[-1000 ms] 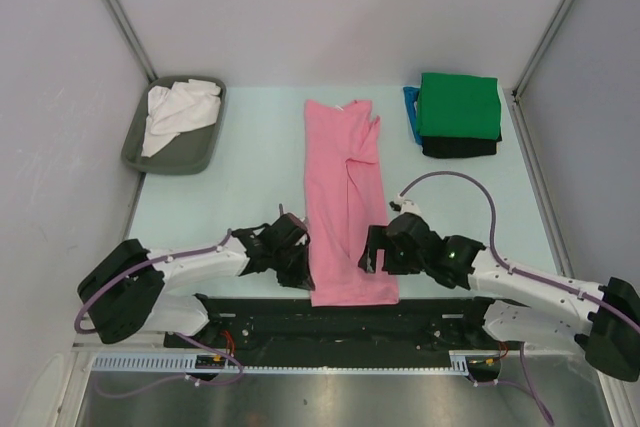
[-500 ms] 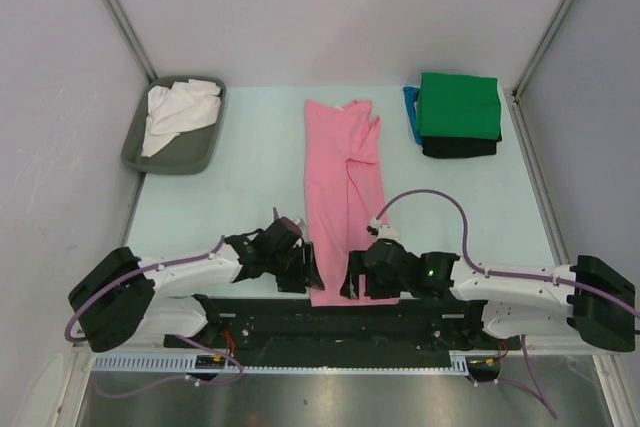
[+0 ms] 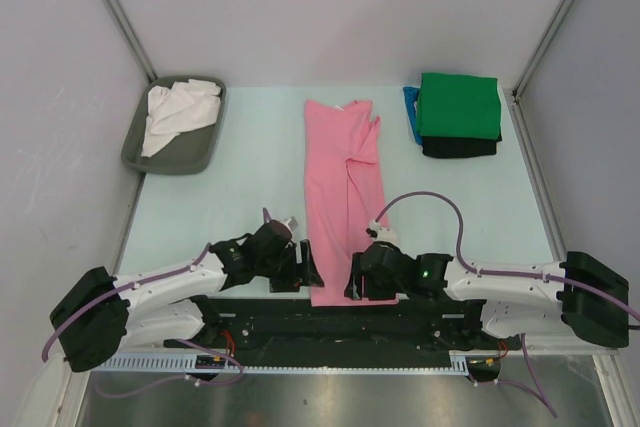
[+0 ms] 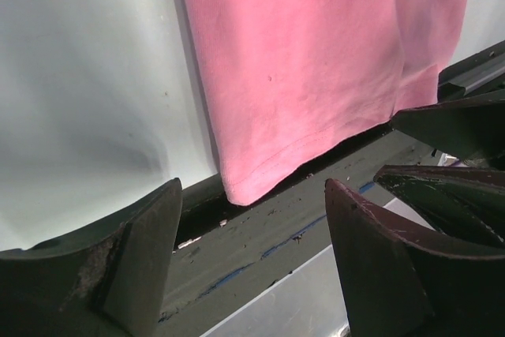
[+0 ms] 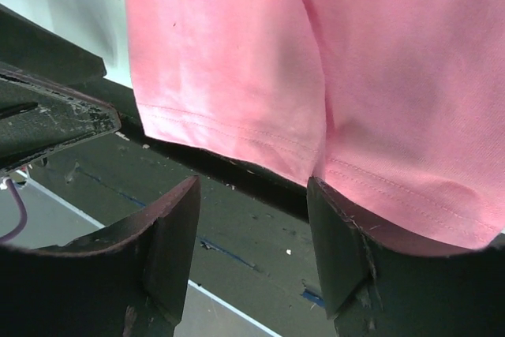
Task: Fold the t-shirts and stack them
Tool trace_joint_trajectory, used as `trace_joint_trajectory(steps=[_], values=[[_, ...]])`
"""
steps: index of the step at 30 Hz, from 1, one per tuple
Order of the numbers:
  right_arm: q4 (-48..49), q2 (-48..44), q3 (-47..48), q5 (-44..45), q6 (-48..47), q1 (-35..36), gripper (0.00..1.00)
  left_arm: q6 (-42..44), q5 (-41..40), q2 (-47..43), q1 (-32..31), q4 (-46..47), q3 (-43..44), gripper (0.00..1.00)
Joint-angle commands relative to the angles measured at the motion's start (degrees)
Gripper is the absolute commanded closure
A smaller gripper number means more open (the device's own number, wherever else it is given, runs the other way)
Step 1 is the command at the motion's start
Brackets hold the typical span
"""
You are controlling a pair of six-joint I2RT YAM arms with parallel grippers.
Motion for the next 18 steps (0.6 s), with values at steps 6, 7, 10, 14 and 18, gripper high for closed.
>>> trace_joint_trajectory(steps=[6, 7, 10, 14, 18], values=[[-3.59, -1.68, 0.07, 4.79, -0.04, 0.31, 0.39, -0.67, -1.62, -2.39, -0.19, -1.47, -0.78, 0.22], [-4.56, -1.94, 0.07, 5.14, 0.05, 0.23, 0.39, -0.67, -1.62, -2.39, -0.28, -1.29, -0.78, 0.22], [-5.18, -2.39, -0.02, 5.5, -0.13, 0.31, 0.39, -0.67, -1.53, -2.04, -0.19, -1.11, -0.78, 0.22], [-4.22, -0.72, -0.02, 5.06, -0.13, 0.23, 0.39, -0.76, -1.27, -1.07, -0.28, -0.85, -0.25, 0.22], [-1.15, 1.83, -0.63, 4.01, -0.22, 0.32, 0.4, -0.58, -1.35, -0.98, -0.19, -1.29, 0.01, 0.21]])
